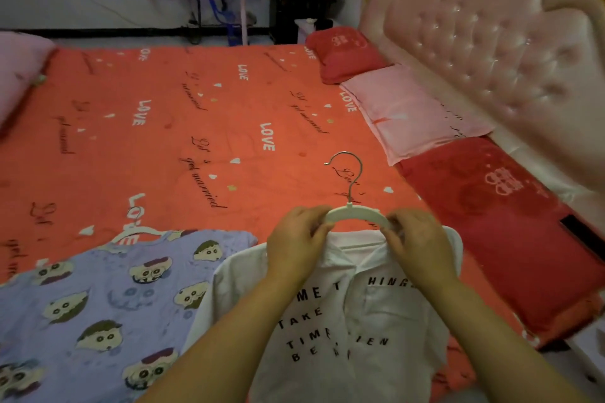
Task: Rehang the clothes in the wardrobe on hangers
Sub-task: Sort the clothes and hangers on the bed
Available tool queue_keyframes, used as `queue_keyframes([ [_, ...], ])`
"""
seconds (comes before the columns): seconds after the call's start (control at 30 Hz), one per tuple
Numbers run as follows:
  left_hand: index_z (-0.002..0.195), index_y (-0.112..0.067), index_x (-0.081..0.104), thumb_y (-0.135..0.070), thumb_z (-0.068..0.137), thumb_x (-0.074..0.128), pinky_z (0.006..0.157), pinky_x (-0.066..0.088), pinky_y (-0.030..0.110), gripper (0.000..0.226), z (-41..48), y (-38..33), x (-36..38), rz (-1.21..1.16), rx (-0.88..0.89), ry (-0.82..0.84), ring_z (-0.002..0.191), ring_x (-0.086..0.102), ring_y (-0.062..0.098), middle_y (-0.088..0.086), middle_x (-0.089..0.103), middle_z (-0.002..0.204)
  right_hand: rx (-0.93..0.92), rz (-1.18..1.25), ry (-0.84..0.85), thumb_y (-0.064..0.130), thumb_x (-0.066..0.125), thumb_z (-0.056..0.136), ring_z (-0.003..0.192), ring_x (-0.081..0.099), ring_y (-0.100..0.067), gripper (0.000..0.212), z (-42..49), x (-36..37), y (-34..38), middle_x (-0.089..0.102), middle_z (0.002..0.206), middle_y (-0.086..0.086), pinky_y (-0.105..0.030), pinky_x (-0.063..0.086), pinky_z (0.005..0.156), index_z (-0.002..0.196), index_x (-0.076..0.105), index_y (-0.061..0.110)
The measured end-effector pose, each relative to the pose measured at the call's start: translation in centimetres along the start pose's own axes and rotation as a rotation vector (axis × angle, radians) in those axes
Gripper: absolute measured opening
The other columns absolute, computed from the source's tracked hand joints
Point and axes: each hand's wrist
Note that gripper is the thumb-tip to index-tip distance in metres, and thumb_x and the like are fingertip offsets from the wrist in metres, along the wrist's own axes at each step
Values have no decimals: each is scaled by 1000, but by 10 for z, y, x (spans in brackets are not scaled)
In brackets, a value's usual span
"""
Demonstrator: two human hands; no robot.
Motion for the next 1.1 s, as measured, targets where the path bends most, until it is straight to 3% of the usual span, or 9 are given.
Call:
queue_keyframes([
  [0.17, 114, -24, 67, -24, 87, 64, 65, 28, 19, 27, 58, 49, 42, 74, -122, 7, 89, 54, 17, 0, 64, 96, 39, 62, 216, 11, 69, 81, 80, 55, -30, 8, 62, 77, -45, 63, 82, -8, -42, 44, 71, 86, 66, 6],
  [0.33, 115, -23, 66, -25, 88, 62, 63, 25, 22, 27, 106, 112, 81, 199, -220, 12, 87, 52, 18, 2, 63, 94, 40, 90, 356, 16, 64, 85, 88, 52, -26, 9, 108, 168, -75, 62, 89, -5, -38, 42, 75, 91, 64, 10],
  [0.47, 126, -19, 58, -24, 88, 61, 83, 37, 32, 38, 130, 173, 108, 315, -336, 57, 107, 52, 27, 8, 61, 114, 57, 101, 453, 18, 61, 86, 96, 51, -27, 16, 126, 247, -89, 60, 99, -6, -37, 40, 82, 101, 63, 11],
  [0.57, 141, -16, 38, -25, 86, 64, 102, 31, 33, 61, 128, 212, 124, 403, -428, 137, 130, 37, 25, 8, 41, 143, 82, 105, 578, 19, 60, 88, 118, 44, -26, 37, 118, 298, -96, 53, 125, -8, -34, 32, 98, 124, 54, 11],
  [0.63, 144, -17, 32, -27, 87, 64, 105, 29, 33, 66, 107, 231, 130, 411, -496, 174, 135, 31, 24, 8, 31, 150, 104, 131, 681, 20, 58, 90, 126, 39, -24, 43, 99, 318, -98, 47, 135, -7, -30, 27, 103, 132, 48, 13],
  [0.87, 145, -22, 29, -37, 89, 57, 112, 21, 31, 64, -22, 259, 119, 498, -691, 268, 139, 24, 20, 3, 26, 153, 109, 159, 926, 23, 51, 94, 124, 41, -12, 37, -27, 308, -96, 50, 133, 3, -19, 26, 104, 131, 49, 20],
  [1.1, 142, -18, 37, -33, 86, 63, 111, 26, 30, 64, -106, 242, 94, 460, -698, 319, 135, 33, 20, 4, 34, 149, 146, 141, 946, 22, 50, 95, 122, 43, -13, 37, -83, 264, -74, 50, 132, 2, -19, 28, 101, 131, 48, 19],
])
Point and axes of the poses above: each hand's wrist, its own z-axis towards the middle knuckle, its own x-axis out of the palm, y = z × x
